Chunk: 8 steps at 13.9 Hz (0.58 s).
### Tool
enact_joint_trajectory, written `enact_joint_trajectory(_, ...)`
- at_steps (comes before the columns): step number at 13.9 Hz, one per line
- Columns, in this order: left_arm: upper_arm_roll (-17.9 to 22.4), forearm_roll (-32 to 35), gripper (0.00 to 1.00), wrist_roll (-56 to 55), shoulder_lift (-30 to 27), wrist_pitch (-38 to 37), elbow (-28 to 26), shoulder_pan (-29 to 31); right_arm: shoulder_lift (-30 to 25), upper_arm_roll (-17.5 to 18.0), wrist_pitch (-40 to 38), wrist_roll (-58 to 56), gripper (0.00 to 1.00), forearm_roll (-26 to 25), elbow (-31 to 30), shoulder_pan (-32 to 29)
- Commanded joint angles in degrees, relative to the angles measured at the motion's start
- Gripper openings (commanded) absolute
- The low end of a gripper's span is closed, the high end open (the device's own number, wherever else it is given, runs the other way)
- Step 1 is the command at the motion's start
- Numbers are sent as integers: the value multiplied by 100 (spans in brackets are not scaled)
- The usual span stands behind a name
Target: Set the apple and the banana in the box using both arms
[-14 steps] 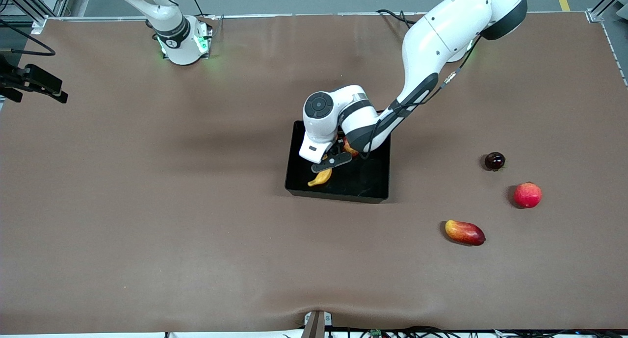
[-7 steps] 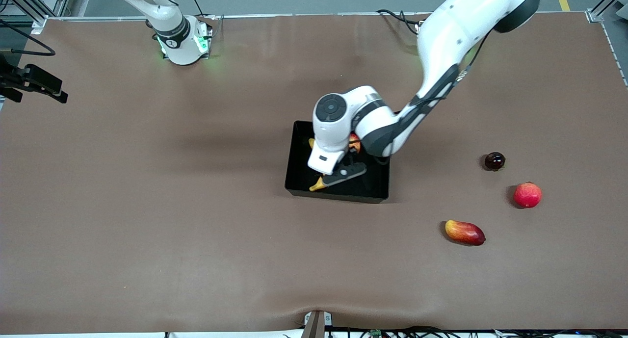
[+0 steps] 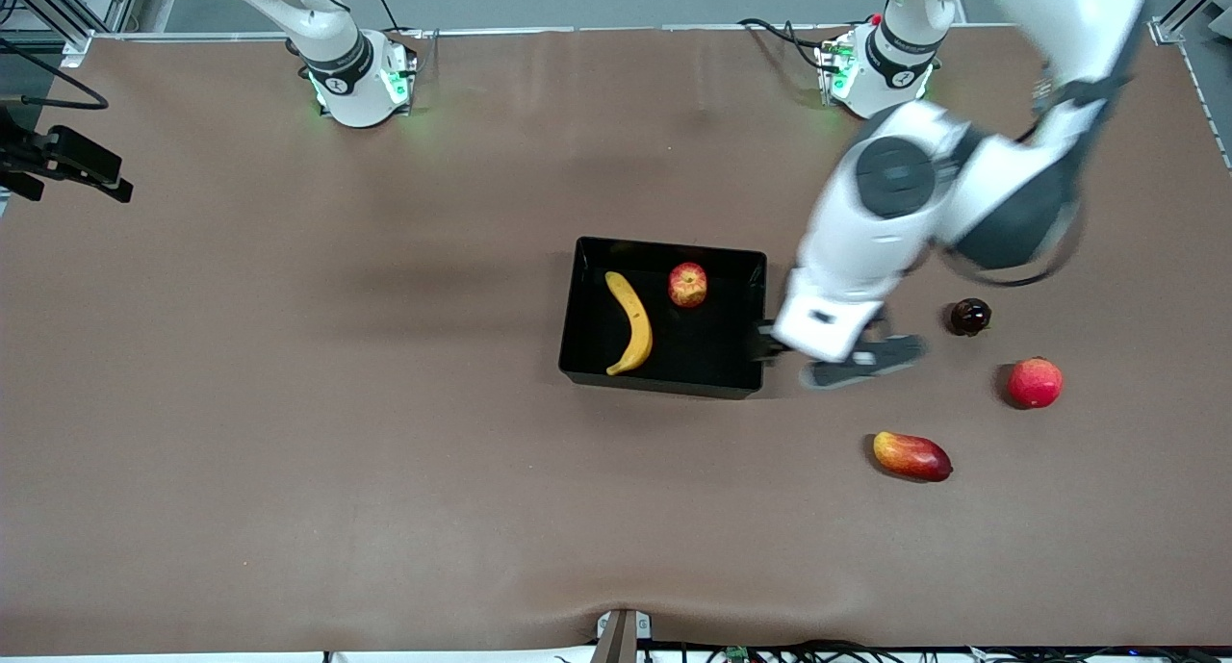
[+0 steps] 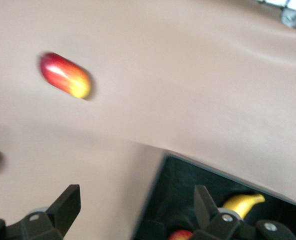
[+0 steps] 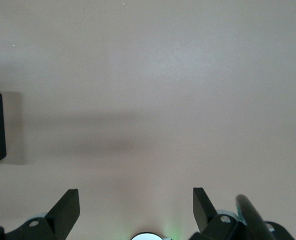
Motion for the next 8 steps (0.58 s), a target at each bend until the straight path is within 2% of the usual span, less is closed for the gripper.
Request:
enact_joint_trajectory(1, -101, -99, 100, 667, -522, -259, -212, 576, -70, 88, -8, -74, 100, -16, -20, -119)
enact_joint_trajectory(5, -118, -572, 100, 1618, -953, -347, -195, 1289, -78, 97, -17, -74, 100, -25, -11, -101)
enact_joint_trajectory(8, -100, -609, 100, 2059, -1305, -663, -195, 1483, -78, 97, -17, -74, 100, -25, -11, -110)
